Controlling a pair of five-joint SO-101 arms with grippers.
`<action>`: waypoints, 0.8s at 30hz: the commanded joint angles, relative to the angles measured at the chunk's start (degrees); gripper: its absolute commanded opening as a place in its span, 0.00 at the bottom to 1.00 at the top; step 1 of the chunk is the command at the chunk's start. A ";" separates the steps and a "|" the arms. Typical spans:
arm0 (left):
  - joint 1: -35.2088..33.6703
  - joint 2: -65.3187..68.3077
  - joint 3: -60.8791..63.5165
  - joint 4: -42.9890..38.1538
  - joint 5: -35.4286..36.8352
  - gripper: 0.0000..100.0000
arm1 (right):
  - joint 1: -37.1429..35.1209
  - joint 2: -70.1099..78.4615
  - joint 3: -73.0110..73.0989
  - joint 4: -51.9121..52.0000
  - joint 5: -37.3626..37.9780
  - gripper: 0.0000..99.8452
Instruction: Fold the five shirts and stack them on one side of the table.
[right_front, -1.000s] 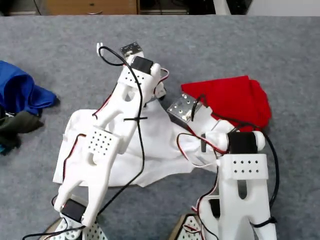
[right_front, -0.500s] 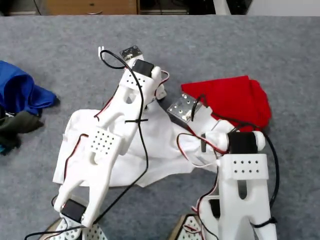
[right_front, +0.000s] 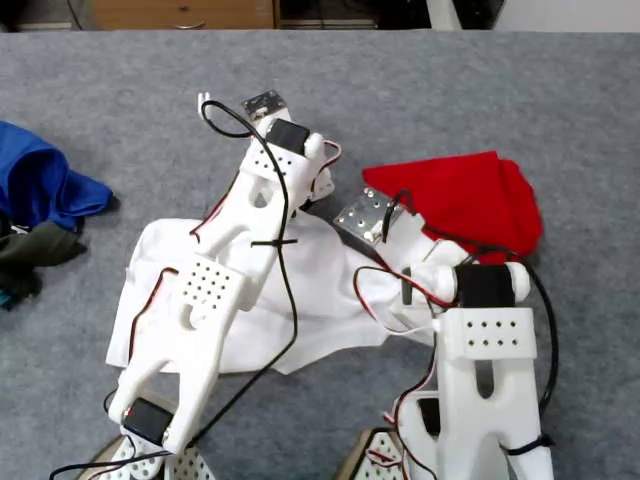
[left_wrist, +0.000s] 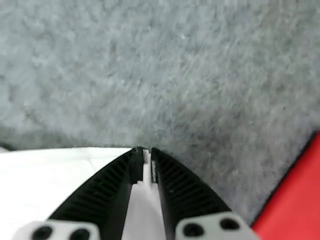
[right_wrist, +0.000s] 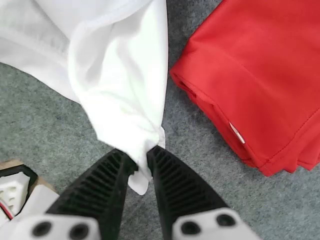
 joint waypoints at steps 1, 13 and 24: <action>0.09 -1.98 -5.89 3.52 0.44 0.02 | 1.01 -1.54 -0.48 -1.76 0.18 0.01; -18.55 -22.81 7.82 3.52 -4.48 0.02 | 1.27 -1.54 -12.70 5.36 2.99 0.38; -38.77 -35.65 28.40 3.43 -18.46 0.02 | 1.01 -1.10 -15.87 4.57 2.90 0.38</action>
